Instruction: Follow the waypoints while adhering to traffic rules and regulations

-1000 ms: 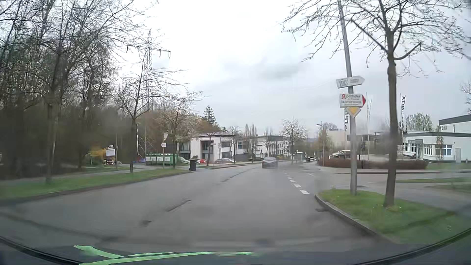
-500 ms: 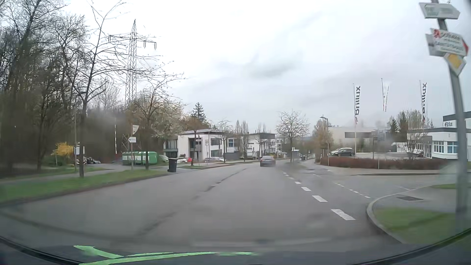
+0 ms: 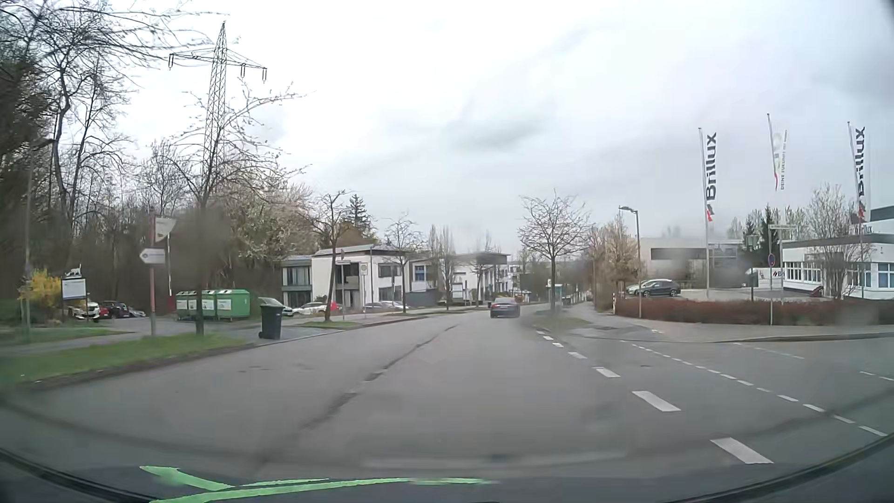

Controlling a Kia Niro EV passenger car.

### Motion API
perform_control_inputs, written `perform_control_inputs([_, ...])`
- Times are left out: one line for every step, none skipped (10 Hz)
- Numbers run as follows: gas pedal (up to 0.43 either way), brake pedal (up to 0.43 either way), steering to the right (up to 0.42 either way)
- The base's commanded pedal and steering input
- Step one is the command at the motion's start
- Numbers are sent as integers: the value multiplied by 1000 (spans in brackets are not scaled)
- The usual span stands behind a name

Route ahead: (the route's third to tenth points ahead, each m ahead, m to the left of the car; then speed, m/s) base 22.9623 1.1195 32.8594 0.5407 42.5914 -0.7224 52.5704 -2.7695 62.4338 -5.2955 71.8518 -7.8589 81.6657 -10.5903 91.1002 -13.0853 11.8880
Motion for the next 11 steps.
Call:
perform_control_inputs([79, 0, 21])
perform_control_inputs([79, 0, 20])
perform_control_inputs([79, 0, 17])
perform_control_inputs([79, 0, 17])
perform_control_inputs([79, 0, 17])
perform_control_inputs([79, 0, 17])
perform_control_inputs([79, 0, 16])
perform_control_inputs([79, 0, 16])
perform_control_inputs([79, 0, 16])
perform_control_inputs([79, 0, 16])
perform_control_inputs([79, 0, 16])
